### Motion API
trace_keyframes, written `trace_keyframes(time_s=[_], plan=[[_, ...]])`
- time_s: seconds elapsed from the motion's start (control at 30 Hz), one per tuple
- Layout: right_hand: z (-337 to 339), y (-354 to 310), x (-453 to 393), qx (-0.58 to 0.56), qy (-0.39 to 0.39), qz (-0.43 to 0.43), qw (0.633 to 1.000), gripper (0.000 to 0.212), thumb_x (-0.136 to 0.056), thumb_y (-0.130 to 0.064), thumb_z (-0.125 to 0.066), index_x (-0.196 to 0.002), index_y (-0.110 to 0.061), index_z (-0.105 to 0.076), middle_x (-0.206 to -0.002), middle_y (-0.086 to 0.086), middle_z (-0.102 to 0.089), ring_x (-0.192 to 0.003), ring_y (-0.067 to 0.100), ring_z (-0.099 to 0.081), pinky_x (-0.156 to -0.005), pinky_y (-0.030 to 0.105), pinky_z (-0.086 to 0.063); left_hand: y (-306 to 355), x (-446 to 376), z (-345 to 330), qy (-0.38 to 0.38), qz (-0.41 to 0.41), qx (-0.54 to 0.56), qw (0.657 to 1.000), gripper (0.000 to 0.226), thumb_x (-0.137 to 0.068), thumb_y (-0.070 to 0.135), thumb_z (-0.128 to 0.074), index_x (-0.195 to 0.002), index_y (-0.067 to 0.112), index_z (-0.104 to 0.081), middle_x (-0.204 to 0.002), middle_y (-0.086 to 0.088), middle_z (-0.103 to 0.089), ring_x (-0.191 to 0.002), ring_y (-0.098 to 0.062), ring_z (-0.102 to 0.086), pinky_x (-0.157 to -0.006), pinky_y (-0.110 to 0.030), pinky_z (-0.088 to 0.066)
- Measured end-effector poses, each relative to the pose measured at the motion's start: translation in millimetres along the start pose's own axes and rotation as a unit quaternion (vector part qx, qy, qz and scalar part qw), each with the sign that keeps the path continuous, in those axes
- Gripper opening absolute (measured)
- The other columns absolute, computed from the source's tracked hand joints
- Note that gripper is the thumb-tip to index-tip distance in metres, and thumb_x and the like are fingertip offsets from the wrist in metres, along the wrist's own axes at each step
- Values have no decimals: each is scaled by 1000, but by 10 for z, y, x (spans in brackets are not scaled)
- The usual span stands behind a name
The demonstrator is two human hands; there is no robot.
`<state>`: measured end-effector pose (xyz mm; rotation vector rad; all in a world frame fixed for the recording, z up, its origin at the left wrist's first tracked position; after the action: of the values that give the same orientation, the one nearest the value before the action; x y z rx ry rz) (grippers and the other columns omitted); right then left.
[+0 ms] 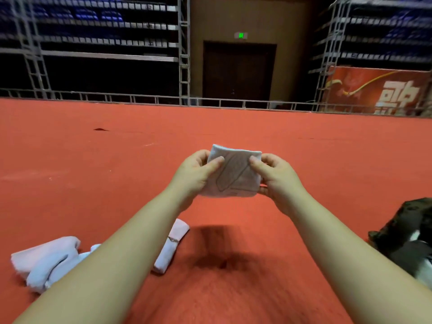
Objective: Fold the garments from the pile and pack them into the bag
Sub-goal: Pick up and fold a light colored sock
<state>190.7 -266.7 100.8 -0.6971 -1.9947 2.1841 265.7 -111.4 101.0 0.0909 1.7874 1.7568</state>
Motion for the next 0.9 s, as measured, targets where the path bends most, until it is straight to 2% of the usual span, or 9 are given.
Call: trace_keyframes(time_s=[0.1, 0.23, 0.33, 0.6, 0.63, 0.7, 0.8, 0.83, 0.9], plan=[[-12, 417, 396, 17, -37, -78, 996, 18, -93, -21, -58, -76, -16, -56, -64, -3, -53, -49, 4, -48, -49, 19, -44, -353, 488, -112, -60, 103, 32, 992, 23, -96, 28, -49, -97, 10, -64, -94, -3, -71, -89, -13, -65, -84, -33, -51], [-19, 1039, 988, 20, -86, -186, 979, 27, -91, -18, -60, -66, -16, -49, -53, -2, -46, -42, 6, -40, -41, 18, -30, -858, 1244, -222, -116, 340, 155, 920, 39, -97, 34, -42, -112, 7, -66, -108, -13, -71, -104, -26, -66, -94, -41, -50], [-21, 1314, 1185, 56, -96, -219, 969, 26, -89, -21, -62, -68, -17, -48, -55, -1, -45, -44, 8, -38, -41, 20, -26, -1057, 1499, -205, -124, 409, 117, 896, 35, -98, 36, -41, -113, 14, -64, -106, -8, -72, -98, -23, -68, -88, -44, -53], [-71, 1461, 913, 258, -62, -144, 953, 29, -88, -34, -64, -69, -15, -50, -64, -2, -50, -58, 10, -42, -53, 27, -31, -1138, 1465, -85, -66, 346, 109, 930, 27, -97, 27, -46, -124, 27, -49, -115, -5, -66, -90, -18, -69, -67, -37, -57], [-68, 1475, 871, 275, -56, -136, 950, 31, -88, -34, -64, -68, -16, -49, -62, -3, -49, -57, 10, -41, -53, 28, -31, -1162, 1446, -35, -35, 321, 98, 941, 28, -96, 26, -49, -123, 32, -47, -119, -4, -62, -91, -17, -68, -67, -36, -57], [-84, 1483, 797, 331, -49, -110, 936, 33, -87, -35, -64, -66, -17, -46, -60, -6, -46, -56, 11, -40, -54, 30, -30, -1222, 1401, 99, 9, 221, -4, 975, 30, -88, 34, -60, -114, 44, -49, -129, 5, -55, -108, -7, -60, -86, -34, -53], [-117, 1522, 764, 383, -23, -87, 919, 29, -81, -40, -68, -80, -17, -51, -68, -6, -54, -68, 17, -53, -62, 33, -38, -1204, 1409, 160, -62, 61, -165, 982, 35, -70, 62, -47, -103, 52, -56, -129, 31, -46, -127, 13, -35, -108, -14, -28], [-97, 1510, 786, 379, -9, -82, 922, 31, -79, -40, -70, -87, -18, -51, -71, -6, -56, -72, 17, -56, -66, 34, -41, -1227, 1418, 126, -112, 56, -208, 970, 39, -69, 66, -38, -101, 53, -56, -128, 35, -42, -131, 14, -28, -110, -15, -21], [-1, 1418, 840, 373, -30, -30, 927, 34, -73, -40, -74, -90, -24, -49, -79, -6, -56, -75, 13, -55, -70, 34, -44, -1333, 1427, 65, -206, 72, -327, 920, 47, -69, 71, -21, -105, 59, -49, -134, 36, -33, -136, 10, -15, -117, -30, -7]])
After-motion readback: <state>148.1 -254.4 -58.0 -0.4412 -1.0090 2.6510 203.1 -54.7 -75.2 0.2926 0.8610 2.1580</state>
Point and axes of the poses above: each hand's wrist, its own x-axis away from the middle knuckle, its own z-axis out of the back of the hand, y = z × x, the point moved 3 cm from there along -x, towards the middle knuckle
